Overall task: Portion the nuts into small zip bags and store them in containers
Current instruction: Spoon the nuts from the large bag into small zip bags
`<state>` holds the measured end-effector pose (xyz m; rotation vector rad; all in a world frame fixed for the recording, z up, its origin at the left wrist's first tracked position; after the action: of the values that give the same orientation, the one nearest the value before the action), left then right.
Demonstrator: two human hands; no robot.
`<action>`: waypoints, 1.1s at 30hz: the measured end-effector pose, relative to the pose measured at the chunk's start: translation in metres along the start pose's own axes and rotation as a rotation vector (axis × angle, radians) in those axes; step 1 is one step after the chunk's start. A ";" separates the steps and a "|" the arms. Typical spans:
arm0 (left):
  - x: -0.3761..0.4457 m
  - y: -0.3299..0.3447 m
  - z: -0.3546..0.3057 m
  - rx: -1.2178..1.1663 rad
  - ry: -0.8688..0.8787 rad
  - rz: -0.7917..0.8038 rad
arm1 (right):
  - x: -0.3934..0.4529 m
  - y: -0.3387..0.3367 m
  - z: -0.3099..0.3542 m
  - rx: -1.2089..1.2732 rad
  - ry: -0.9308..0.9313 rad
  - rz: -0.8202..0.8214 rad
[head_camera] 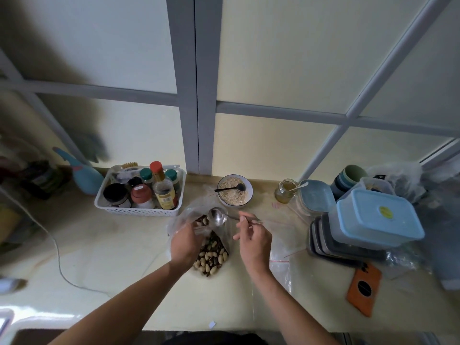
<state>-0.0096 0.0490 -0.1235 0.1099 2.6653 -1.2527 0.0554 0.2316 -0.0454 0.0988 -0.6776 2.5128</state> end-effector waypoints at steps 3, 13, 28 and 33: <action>-0.004 -0.001 -0.004 0.050 -0.002 -0.021 | -0.004 0.006 -0.006 -0.011 -0.017 0.027; -0.020 0.001 -0.014 0.289 0.131 -0.005 | 0.001 0.035 -0.065 0.394 0.726 0.133; -0.036 -0.017 -0.024 -0.103 -0.012 -0.017 | 0.017 0.060 -0.127 0.294 0.890 0.403; -0.044 -0.026 -0.040 -0.167 0.076 -0.065 | 0.008 0.056 -0.124 0.115 0.846 0.561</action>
<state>0.0241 0.0637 -0.0704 0.0483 2.8471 -1.0579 0.0279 0.2551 -0.1771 -1.1882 -0.2088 2.7240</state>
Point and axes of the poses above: each hand's wrist, its own x-axis towards the middle knuckle, its own y-axis out of the palm, z = x × y, the point moved 3 cm from there along x, towards the middle knuckle, and after that the axes turned 6 degrees about -y, right-handed, at the moved point
